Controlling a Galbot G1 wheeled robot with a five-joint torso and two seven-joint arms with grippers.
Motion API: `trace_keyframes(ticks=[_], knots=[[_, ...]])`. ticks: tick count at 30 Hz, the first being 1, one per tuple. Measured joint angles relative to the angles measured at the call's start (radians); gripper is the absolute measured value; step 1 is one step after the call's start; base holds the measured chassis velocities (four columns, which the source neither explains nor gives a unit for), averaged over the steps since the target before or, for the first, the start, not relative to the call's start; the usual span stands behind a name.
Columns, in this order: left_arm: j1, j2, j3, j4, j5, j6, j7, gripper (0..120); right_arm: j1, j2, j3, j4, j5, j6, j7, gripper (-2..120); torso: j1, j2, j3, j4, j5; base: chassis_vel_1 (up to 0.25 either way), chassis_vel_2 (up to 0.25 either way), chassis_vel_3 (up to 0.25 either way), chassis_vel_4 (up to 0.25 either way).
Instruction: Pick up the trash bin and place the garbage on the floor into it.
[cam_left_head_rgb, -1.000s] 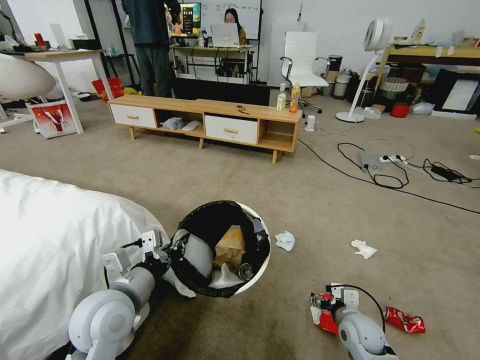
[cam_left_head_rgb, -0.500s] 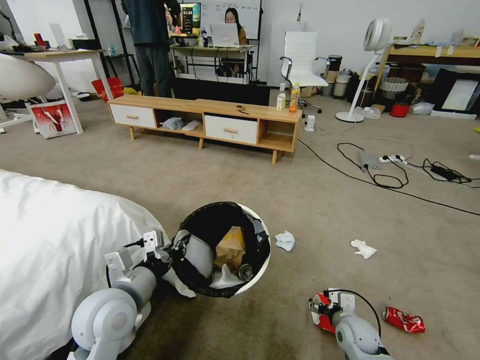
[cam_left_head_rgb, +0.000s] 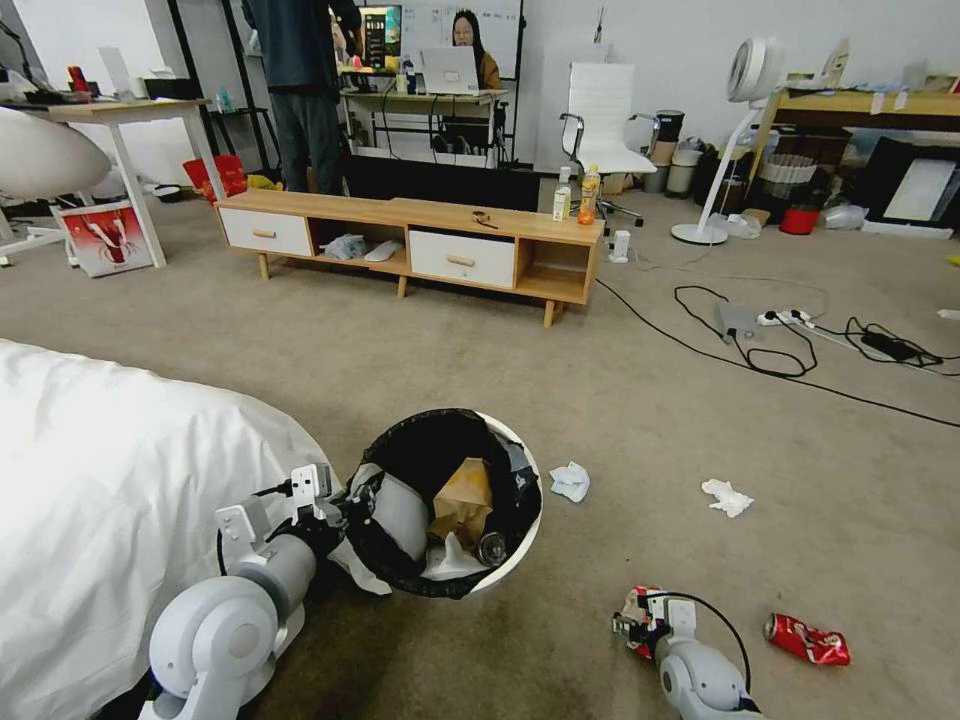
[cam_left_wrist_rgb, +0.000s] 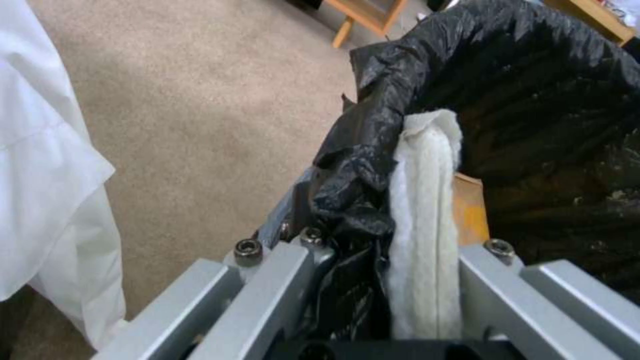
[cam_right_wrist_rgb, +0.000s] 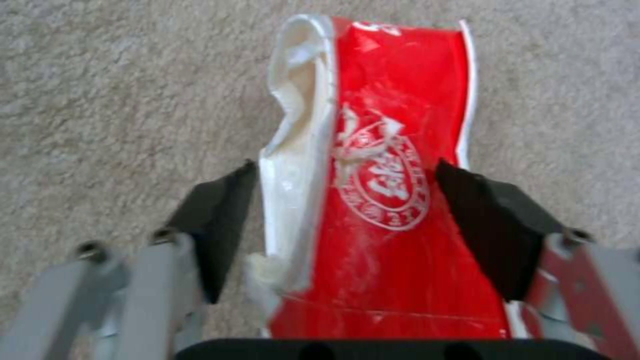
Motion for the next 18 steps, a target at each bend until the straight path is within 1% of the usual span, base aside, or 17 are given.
trace_keyframes(ticks=[1,3,4,6,7,8,9,10,13,14,17,18], knots=[[0.0,0.0,0.0,0.0,0.0,0.0,0.0,7,0.0,0.0,0.0,0.0,0.0,0.0,0.0,67,0.0,0.0,0.0,0.0,0.0,0.0,0.0,0.0,0.0],[-0.001,0.0,0.001,0.0,0.001,0.0,0.001,7,-0.005,-0.003,0.004,0.0,0.0,0.005,-0.002,56,0.0,0.0,0.0,-0.0001,0.0,0.0,0.0,0.0,0.0],[-0.001,0.0,0.001,0.0,0.001,0.0,0.001,7,-0.005,-0.003,0.004,0.0,0.0,0.005,-0.002,56,0.0,0.0,0.0,-0.0001,0.0,0.0,0.0,0.0,0.0],[-0.002,0.001,0.002,-0.001,0.001,0.0,0.001,7,-0.005,-0.009,0.005,0.005,0.002,0.006,-0.003,45,0.0,0.0,0.0,-0.0001,0.0,0.0,0.0,0.0,0.0],[-0.002,0.001,0.002,-0.001,0.001,0.0,0.001,7,-0.005,-0.009,0.005,0.005,0.002,0.006,-0.003,45,0.0,0.0,0.0,-0.0001,0.0,0.0,0.0,0.0,0.0],[0.0,0.001,0.002,-0.003,0.001,0.0,0.001,7,-0.005,-0.01,0.005,0.007,0.005,0.006,-0.003,39,0.0,0.0,0.0,-0.0001,0.0001,0.0,0.0,0.0,0.0],[0.003,0.001,0.001,-0.004,0.001,0.0,0.001,7,-0.003,-0.01,0.005,0.009,0.007,0.006,-0.003,36,0.0,0.0,0.0,0.0,0.0001,0.0,0.0,0.0,0.0],[0.003,0.001,0.001,-0.004,0.001,0.0,0.001,7,-0.003,-0.01,0.005,0.009,0.007,0.006,-0.003,36,0.0,0.0,0.0,0.0,0.0001,0.0,0.0,0.0,0.0],[0.014,0.0,0.001,-0.008,0.009,0.0,0.004,7,0.001,-0.009,0.003,0.012,0.008,0.007,-0.003,19,0.0,0.0,0.0,0.0001,0.0001,0.0,0.0,0.0,0.0],[0.014,0.0,0.001,-0.008,0.009,0.0,0.004,7,0.001,-0.009,0.003,0.012,0.008,0.007,-0.003,19,0.0,0.0,0.0,0.0001,0.0001,0.0,0.0,0.0,0.0],[0.014,-0.002,-0.001,-0.013,0.01,-0.001,0.005,7,0.001,-0.007,0.0,0.017,0.008,0.008,-0.003,4,0.0,0.0,0.0,0.0,0.0002,0.0,0.0,0.0,0.0],[0.014,-0.002,-0.001,-0.013,0.01,-0.001,0.005,7,0.001,-0.007,0.0,0.017,0.008,0.008,-0.003,4,0.0,0.0,0.0,0.0,0.0002,0.0,0.0,0.0,0.0]])
